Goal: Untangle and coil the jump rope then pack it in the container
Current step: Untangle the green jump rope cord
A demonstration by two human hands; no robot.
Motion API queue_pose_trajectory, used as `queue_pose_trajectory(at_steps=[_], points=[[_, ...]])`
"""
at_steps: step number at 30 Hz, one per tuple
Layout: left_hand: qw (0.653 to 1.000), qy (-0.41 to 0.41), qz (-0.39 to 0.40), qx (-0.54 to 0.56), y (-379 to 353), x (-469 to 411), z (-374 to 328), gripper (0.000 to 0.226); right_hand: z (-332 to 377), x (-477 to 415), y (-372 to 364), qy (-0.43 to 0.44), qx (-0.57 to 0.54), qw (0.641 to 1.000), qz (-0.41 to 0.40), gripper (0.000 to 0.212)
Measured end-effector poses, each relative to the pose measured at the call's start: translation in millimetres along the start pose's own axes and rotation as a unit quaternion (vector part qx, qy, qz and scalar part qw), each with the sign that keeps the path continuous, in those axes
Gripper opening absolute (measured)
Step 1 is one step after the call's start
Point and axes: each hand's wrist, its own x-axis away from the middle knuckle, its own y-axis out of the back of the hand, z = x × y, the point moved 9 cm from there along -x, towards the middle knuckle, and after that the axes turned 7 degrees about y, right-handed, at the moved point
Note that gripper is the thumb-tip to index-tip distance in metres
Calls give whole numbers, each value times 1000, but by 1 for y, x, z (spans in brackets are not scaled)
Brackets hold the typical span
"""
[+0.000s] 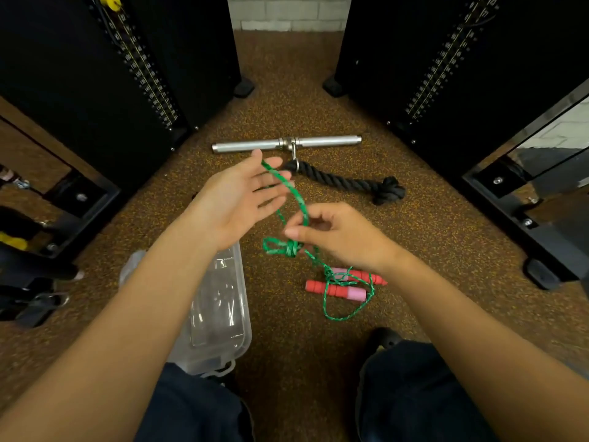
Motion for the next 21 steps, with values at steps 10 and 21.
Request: queue_pose_trajectory(at_steps=[10,21], points=[[811,-240,-120,-519,-30,19,-7,22,-32,3,36,-77,-171,964,-191,7],[854,-160,-116,-482,-10,0,4,7,-31,4,36,-94,-105,974,-180,13]])
